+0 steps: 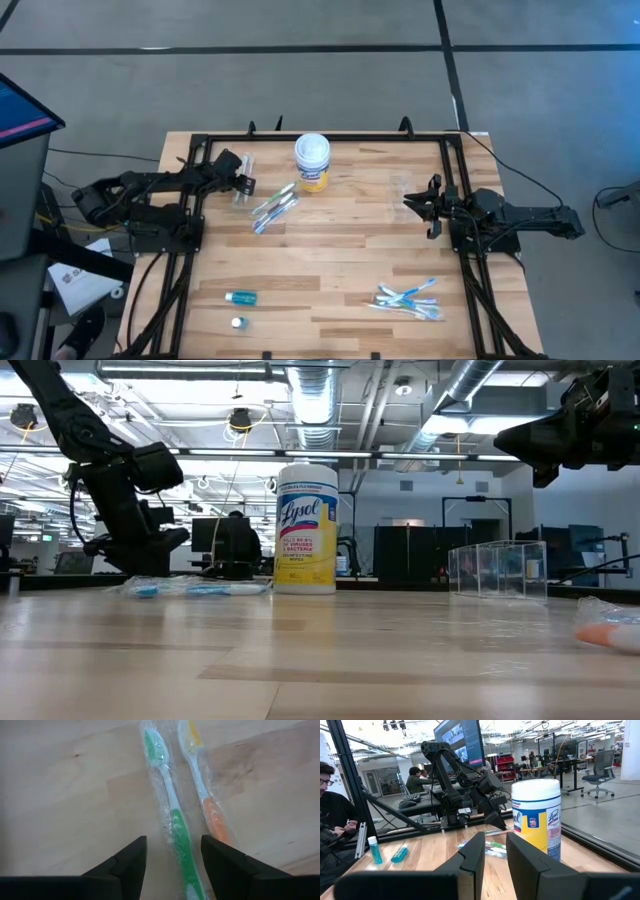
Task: Pick & Place toothbrushing station
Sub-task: Put the top green toothbrush into the transparent organizer
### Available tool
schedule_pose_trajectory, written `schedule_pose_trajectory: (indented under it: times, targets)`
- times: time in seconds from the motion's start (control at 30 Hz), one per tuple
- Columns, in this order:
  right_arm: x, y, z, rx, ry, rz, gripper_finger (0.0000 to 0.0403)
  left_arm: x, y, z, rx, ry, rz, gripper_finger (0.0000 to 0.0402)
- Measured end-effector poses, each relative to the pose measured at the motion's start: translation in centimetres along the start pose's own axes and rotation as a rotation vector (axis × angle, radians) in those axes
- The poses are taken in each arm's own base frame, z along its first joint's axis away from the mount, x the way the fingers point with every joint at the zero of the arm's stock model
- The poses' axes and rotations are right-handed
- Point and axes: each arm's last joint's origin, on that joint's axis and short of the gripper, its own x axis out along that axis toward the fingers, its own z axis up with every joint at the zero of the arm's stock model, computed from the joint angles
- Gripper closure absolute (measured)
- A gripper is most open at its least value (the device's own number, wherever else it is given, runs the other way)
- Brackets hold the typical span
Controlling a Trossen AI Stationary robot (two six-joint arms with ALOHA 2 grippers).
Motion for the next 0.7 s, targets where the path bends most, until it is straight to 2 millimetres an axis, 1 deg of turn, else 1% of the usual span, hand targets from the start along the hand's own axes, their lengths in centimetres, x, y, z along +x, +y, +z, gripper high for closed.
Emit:
schedule_pose_trajectory:
  times: [0.17, 0.37, 0.53, 0.7]
  targets:
    - [0.0, 0.0, 0.0, 0.0, 0.0, 0.0, 0.0332, 0.01, 0.0, -0.01, 0.0, 0.001, 0.001, 0.0241]
    - [0.0, 0.0, 0.0, 0.0, 0.0, 0.0, 0.0332, 0.01, 0.0, 0.0, 0.0, 0.0, 0.001, 0.0275]
    - [0.0, 0.0, 0.0, 0.0, 0.001, 0.0, 0.0332, 0.0, 0.01, 0.01, 0.0, -0.002, 0.005, 0.0312]
    - [0.0, -0.01, -0.01, -0.001, 0.002, -0.001, 0.0332, 0.0, 0.01, 0.02, 0.0, -0.004, 0.004, 0.0359]
